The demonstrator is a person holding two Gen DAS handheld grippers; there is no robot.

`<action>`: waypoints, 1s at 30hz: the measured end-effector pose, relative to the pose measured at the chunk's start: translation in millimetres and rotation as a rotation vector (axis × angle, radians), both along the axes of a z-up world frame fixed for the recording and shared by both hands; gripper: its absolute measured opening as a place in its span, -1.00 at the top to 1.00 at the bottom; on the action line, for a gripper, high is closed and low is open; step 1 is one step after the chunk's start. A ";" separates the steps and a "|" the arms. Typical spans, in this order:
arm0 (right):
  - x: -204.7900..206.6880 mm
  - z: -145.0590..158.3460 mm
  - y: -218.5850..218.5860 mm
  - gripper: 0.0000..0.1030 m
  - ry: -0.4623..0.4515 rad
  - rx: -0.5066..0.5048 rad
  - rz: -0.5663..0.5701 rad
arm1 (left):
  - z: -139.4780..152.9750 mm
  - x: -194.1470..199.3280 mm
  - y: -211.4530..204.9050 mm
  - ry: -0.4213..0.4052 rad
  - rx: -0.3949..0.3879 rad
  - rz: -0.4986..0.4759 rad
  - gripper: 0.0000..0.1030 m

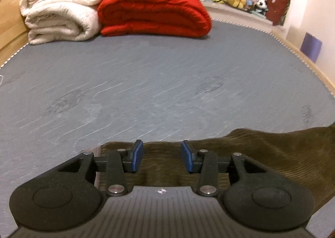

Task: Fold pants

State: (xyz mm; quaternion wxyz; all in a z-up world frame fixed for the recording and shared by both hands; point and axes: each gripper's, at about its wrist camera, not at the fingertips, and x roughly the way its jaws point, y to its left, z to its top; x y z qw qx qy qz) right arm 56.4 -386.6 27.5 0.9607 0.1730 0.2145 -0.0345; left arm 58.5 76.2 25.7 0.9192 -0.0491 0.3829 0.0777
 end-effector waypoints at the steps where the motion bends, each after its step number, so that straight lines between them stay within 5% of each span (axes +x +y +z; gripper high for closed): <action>1: -1.3 6.3 37.7 0.65 -0.026 -0.039 0.108 | 1.2 1.6 -6.2 -0.004 -0.001 -0.009 0.13; 5: -10.7 -3.2 170.0 0.62 -0.001 -0.122 0.544 | 0.1 5.6 -28.7 0.003 -0.007 -0.047 0.13; 8: -9.4 -41.3 239.1 0.21 0.258 -0.101 0.874 | -6.8 10.8 -38.2 0.018 -0.022 -0.072 0.09; 10: -21.2 -61.1 268.9 0.13 0.385 -0.148 1.058 | -10.1 12.1 -42.9 0.030 -0.034 -0.090 0.07; 13: -31.7 -59.8 271.7 0.07 0.367 -0.226 1.103 | -16.9 16.2 -47.5 0.050 -0.056 -0.126 0.07; 16: -20.7 -52.5 252.0 -0.15 0.333 -0.231 1.000 | -25.2 22.9 -57.2 0.074 -0.093 -0.159 0.07; 21: -7.3 -64.1 230.9 -0.15 0.348 -0.237 0.881 | -42.7 42.1 -86.2 0.124 -0.250 -0.233 0.22; 30: -36.7 -95.3 285.9 -0.09 0.261 -0.489 1.081 | -47.2 58.6 -130.4 0.122 -0.233 -0.282 0.25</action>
